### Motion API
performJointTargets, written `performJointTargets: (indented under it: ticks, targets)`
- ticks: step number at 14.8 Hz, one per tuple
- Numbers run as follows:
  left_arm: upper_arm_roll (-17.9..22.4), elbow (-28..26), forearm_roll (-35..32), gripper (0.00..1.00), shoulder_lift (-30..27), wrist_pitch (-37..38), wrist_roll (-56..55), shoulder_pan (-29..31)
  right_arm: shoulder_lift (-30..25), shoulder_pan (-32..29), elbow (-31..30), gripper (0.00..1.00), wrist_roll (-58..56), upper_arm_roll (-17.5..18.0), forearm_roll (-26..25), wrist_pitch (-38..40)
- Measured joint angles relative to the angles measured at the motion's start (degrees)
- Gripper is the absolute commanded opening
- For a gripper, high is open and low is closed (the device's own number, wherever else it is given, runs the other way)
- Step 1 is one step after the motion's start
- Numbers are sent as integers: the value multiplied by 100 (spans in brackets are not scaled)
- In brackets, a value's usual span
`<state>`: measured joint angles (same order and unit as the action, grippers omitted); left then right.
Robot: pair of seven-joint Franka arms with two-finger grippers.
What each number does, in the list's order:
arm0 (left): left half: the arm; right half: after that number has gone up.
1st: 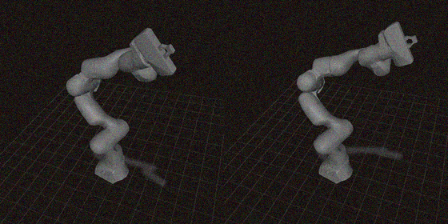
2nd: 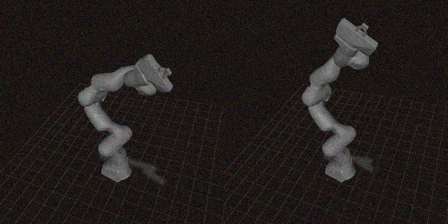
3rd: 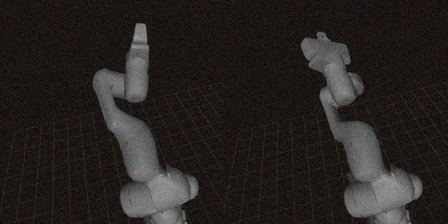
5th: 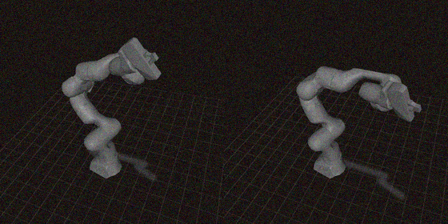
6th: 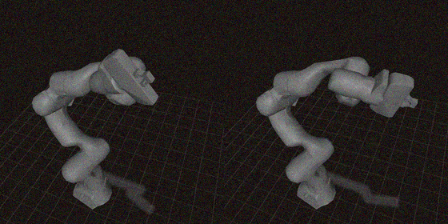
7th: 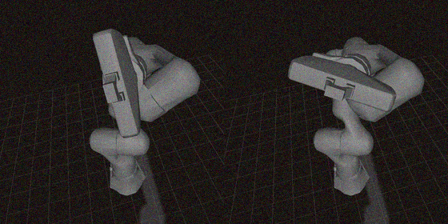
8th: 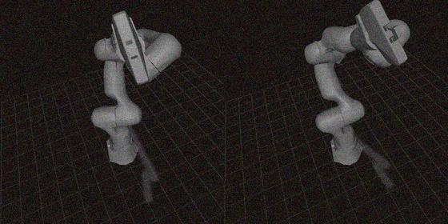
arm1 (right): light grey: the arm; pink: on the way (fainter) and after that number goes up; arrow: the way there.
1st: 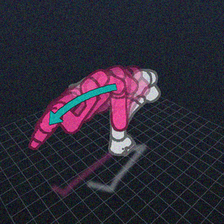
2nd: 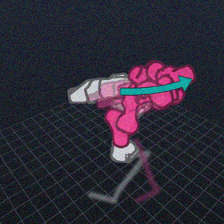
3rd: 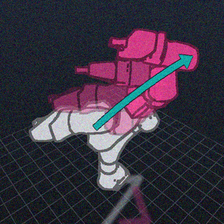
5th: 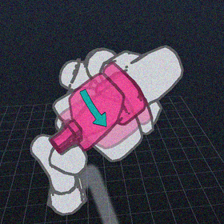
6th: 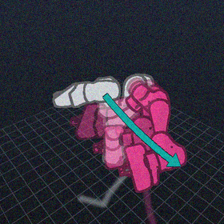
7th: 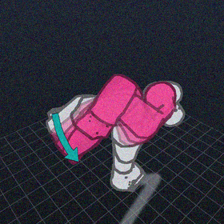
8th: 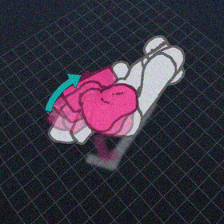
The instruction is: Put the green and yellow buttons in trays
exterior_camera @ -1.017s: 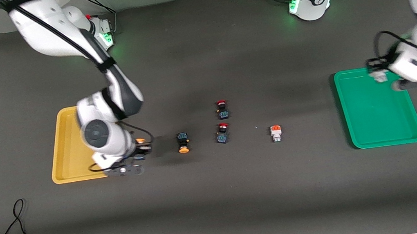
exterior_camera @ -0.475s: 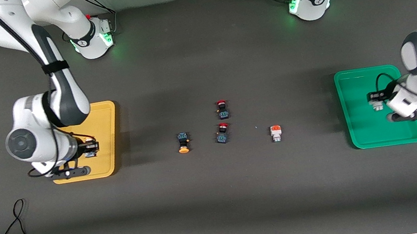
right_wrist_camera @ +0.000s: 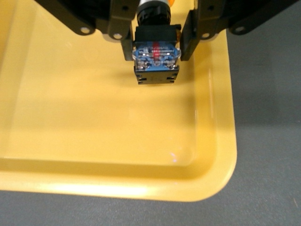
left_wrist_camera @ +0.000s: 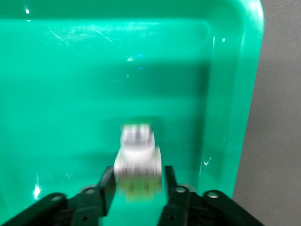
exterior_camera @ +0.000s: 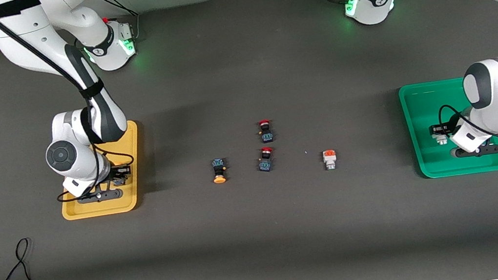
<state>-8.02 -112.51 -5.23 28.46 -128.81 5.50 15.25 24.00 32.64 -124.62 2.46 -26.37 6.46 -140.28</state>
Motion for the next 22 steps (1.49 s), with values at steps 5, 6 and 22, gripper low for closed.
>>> performJointTargets:
  ticks: [5, 6, 22]
  targets:
    - [-3, 146, -5, 99, -52, 49, -19, 5, -563, -2, 576, 100, 27, -36, 0, 1394]
    - [-7, 225, -6, 99, -151, 235, -21, 5, -672, -1, 863, 100, 106, -34, 1, 1860]
    - [-706, 1265, 10, 99, -900, 1751, -1495, -2481, 1691, 1709, 3432, 98, 2753, 286, 1358, 1999]
